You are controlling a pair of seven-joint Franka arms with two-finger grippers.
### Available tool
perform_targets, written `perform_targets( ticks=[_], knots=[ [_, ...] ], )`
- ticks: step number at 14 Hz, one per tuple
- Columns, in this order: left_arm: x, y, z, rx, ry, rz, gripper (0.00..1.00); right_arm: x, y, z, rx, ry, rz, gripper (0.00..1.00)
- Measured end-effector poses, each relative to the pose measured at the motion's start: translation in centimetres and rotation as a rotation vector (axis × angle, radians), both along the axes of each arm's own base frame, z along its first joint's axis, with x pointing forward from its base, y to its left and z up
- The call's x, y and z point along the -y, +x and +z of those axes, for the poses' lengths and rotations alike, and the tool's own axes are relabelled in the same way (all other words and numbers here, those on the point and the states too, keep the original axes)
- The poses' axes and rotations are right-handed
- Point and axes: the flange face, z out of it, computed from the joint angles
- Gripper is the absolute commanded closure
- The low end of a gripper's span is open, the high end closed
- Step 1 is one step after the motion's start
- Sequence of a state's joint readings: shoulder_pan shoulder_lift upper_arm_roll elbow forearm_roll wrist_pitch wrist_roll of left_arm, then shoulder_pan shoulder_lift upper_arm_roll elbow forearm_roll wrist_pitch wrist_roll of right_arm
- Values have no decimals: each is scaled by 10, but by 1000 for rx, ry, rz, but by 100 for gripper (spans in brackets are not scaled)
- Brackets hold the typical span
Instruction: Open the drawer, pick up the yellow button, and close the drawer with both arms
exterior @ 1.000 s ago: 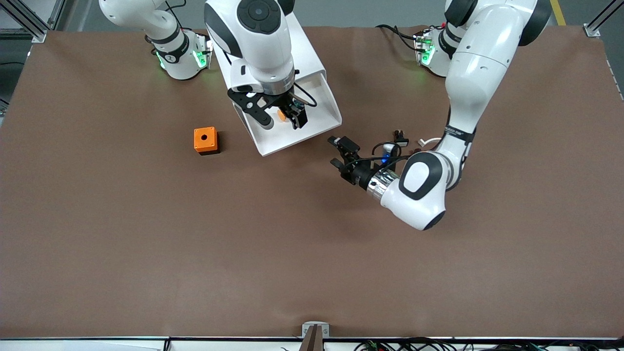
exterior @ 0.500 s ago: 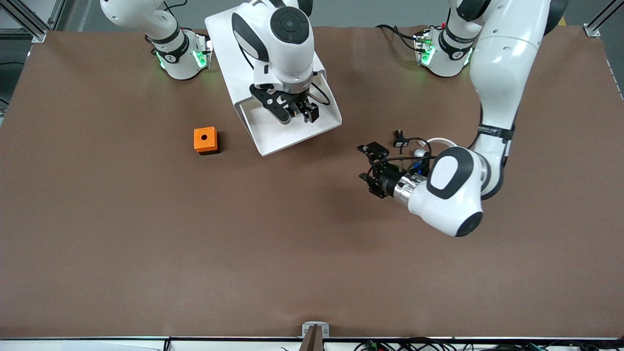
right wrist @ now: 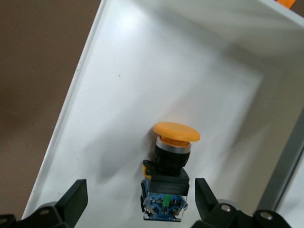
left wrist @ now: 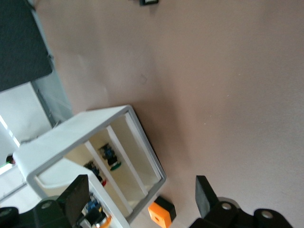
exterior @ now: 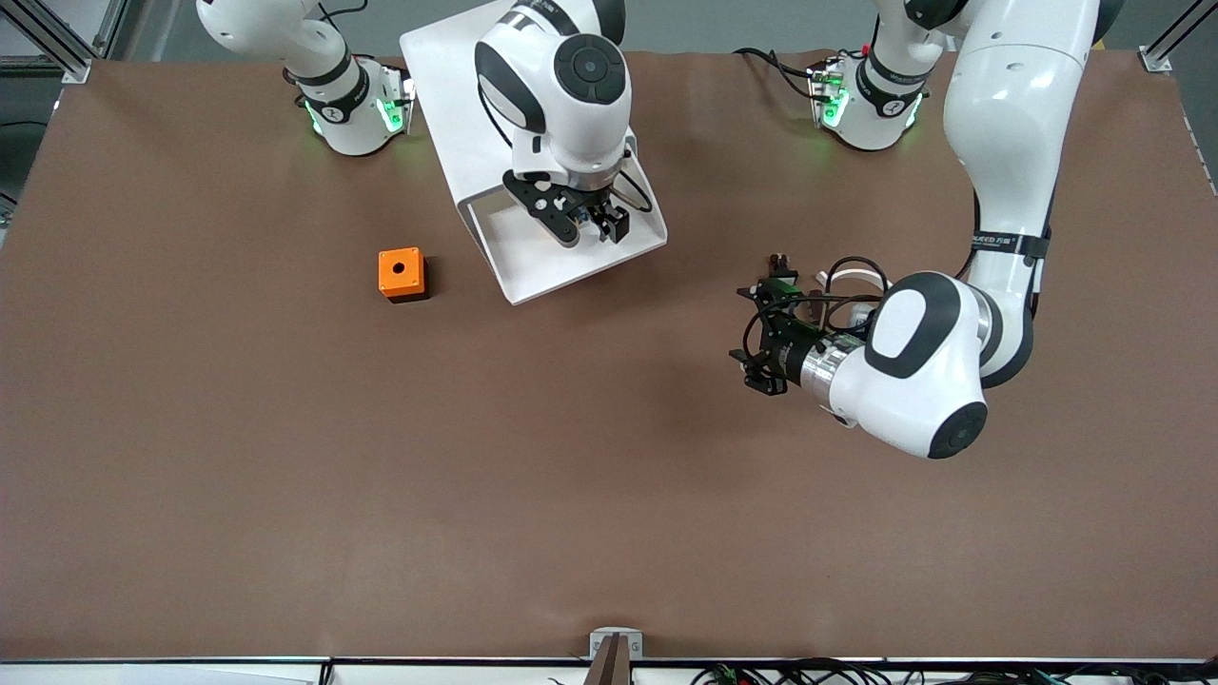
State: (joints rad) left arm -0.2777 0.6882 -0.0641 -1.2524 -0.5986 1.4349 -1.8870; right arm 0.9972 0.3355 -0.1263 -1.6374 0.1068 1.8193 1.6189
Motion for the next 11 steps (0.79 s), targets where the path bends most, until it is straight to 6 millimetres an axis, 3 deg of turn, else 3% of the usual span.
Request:
perform_targets(
  ticks=[4, 7, 9, 11],
  knots=[
    [16, -10, 35, 120, -3, -126, 1, 0, 0, -6, -5, -8, 0, 2],
    [28, -20, 46, 192, 14, -242, 1, -2, -2, -9, -9, -13, 4, 8],
    [41, -27, 45, 209, 2, -302, 1, -5, -4, -14, -14, -20, 10, 28],
    [48, -31, 45, 222, -12, -342, 2, -6, -5, -15, -13, -20, 11, 64]
  ],
)
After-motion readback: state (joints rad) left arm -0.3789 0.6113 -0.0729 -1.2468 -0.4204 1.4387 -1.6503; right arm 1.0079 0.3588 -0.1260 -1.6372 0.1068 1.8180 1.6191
